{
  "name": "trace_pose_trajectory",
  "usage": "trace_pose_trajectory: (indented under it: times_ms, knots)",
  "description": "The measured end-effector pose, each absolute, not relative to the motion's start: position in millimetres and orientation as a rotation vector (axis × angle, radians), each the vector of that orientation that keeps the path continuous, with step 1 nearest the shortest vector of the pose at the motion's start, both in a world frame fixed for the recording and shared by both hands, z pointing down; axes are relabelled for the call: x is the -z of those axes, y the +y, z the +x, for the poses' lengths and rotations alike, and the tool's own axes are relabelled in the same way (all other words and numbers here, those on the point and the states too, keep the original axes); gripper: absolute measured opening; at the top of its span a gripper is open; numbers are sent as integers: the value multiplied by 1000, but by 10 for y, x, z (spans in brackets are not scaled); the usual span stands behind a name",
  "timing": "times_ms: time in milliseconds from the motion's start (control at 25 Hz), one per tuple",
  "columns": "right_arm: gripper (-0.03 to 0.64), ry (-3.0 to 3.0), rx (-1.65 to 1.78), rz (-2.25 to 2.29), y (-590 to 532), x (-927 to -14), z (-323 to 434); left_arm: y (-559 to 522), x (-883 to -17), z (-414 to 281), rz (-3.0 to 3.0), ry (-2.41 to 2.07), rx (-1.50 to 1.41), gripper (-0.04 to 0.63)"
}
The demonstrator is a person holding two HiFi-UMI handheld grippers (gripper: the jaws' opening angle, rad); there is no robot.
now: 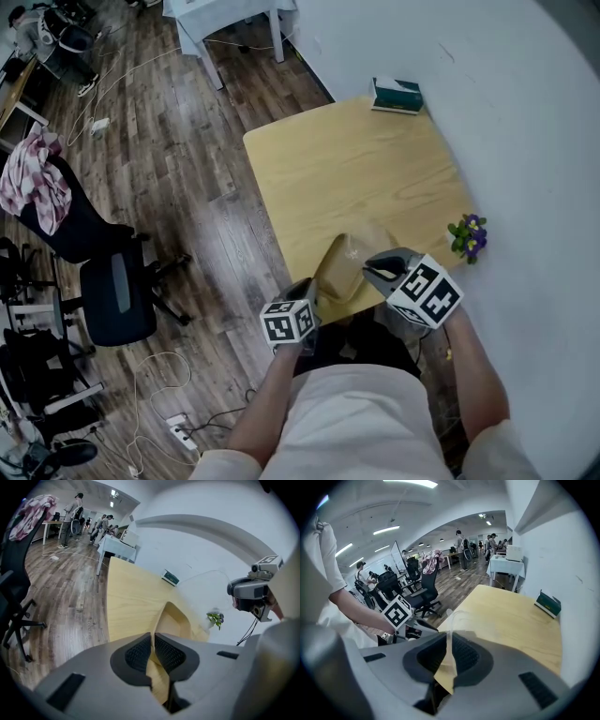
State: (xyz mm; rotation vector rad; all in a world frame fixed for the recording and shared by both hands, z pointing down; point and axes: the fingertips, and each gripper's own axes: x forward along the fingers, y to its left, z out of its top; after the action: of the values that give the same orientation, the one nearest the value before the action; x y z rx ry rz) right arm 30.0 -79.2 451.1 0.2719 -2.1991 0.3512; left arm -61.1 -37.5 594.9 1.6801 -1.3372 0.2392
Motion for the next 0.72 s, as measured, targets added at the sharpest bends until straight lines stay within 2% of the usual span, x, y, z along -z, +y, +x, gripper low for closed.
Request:
trace_pose_trajectory:
  times_ms: [720]
  knots:
    - [41, -2218, -121, 308, -868, -4260, 508, -369, -5750, -709, 1701, -1505, -252, 26]
